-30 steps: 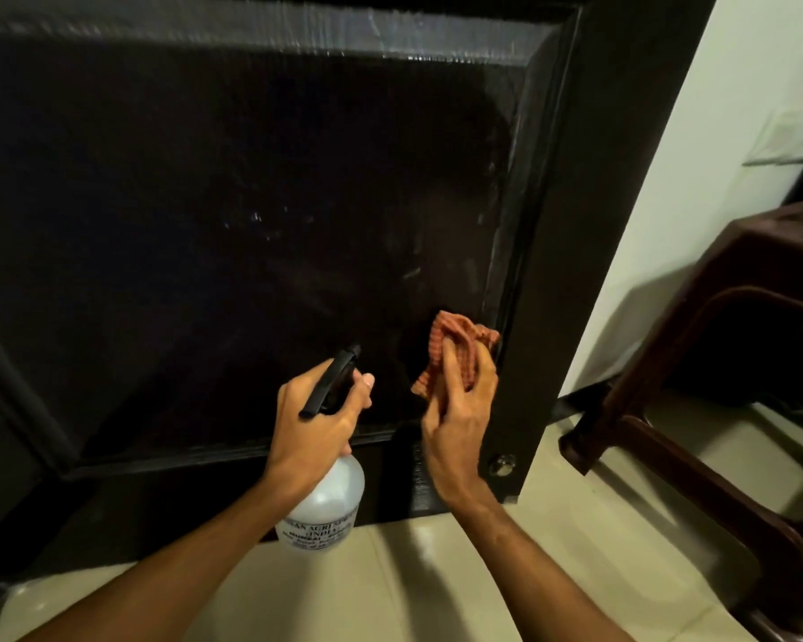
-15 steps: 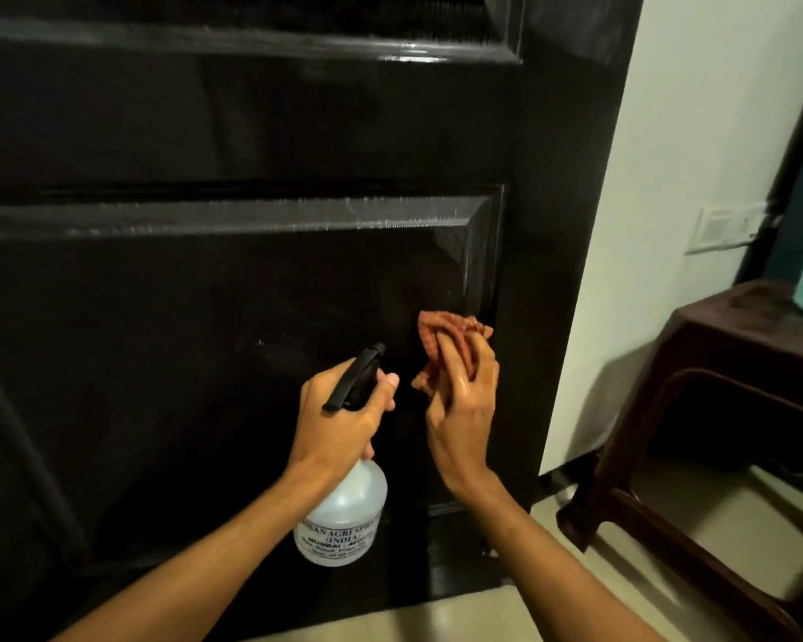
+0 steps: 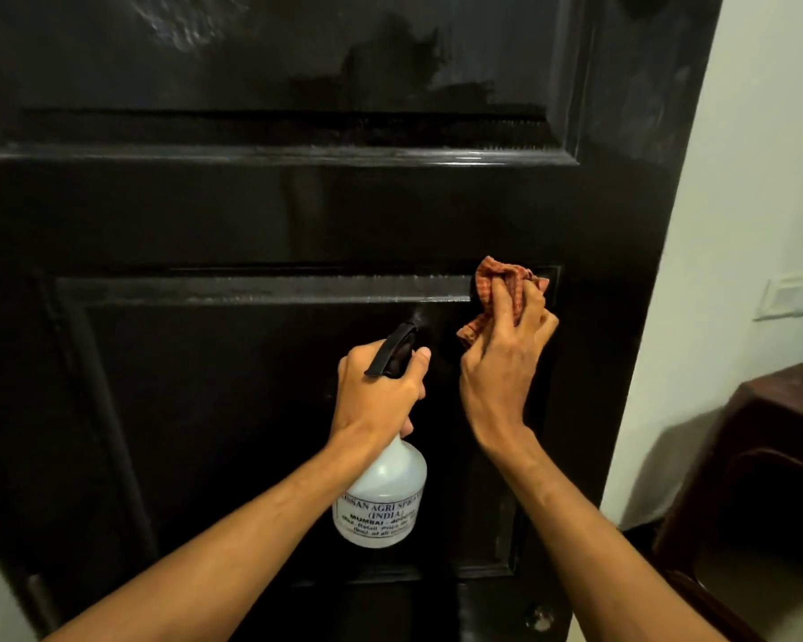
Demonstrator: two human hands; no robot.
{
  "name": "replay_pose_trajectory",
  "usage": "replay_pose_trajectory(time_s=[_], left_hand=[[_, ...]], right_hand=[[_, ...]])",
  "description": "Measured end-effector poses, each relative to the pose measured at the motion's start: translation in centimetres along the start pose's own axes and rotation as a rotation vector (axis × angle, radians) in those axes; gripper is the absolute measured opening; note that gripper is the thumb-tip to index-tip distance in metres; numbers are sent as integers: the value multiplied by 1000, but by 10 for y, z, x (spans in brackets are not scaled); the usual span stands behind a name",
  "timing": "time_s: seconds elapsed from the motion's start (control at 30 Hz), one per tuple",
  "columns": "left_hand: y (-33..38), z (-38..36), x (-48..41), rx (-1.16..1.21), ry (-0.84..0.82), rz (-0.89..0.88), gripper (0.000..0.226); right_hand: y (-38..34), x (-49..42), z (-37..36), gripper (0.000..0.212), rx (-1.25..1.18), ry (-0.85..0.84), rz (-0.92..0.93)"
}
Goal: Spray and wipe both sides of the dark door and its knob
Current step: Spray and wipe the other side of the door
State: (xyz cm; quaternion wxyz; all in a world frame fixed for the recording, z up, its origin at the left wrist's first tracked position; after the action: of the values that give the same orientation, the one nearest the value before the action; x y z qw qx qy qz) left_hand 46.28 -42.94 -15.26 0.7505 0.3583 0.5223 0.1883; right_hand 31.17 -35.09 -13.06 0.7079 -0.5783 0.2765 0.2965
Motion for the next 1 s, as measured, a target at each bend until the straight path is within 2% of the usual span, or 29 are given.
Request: replay_pose_trajectory(time_s=[0.1, 0.23, 0.37, 0.4, 0.53, 0.6, 0.7, 0.77, 0.93, 1.0], left_hand=[[4, 26, -8, -28, 43, -4, 22], [-5, 61, -13, -69, 104, 1, 21], [-17, 96, -11, -126, 176, 23, 22], [-20, 100, -9, -121, 184, 29, 21], [-30, 143, -1, -137, 233, 56, 20], [-33, 172, 0, -167, 292, 51, 19], [-38, 215, 5, -222, 380, 64, 22], [-40, 233, 9, -244, 407, 73, 25], [-41, 288, 19, -256, 489, 83, 17], [-41, 319, 25, -282, 561, 67, 16]], right_hand=[[-10, 7, -11, 67, 51, -40, 83], [-28, 18, -26, 63, 21, -16, 34], [-92, 52, -62, 63, 45, -163, 393], [-96, 52, -64, 64, 42, -166, 411], [-101, 61, -69, 66, 11, -88, 248], [-131, 78, -83, 63, 3, -135, 360], [-200, 114, -122, 60, -22, -352, 569], [-230, 132, -137, 59, 8, -426, 647], [-250, 147, -150, 67, 47, -433, 667], [-282, 167, -165, 59, 62, -464, 785]])
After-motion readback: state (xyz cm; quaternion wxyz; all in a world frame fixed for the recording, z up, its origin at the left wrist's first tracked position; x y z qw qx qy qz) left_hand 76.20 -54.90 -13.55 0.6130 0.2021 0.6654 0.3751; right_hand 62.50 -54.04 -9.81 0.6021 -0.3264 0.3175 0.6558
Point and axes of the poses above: each hand's wrist, its own x-axis away from the middle knuckle, its own z-axis out of the back of the hand, y = z × x, the point moved 7 cm from there along -x, towards the middle knuckle, and after that the axes turned 14 degrees about -z, right-handed, at the moved point
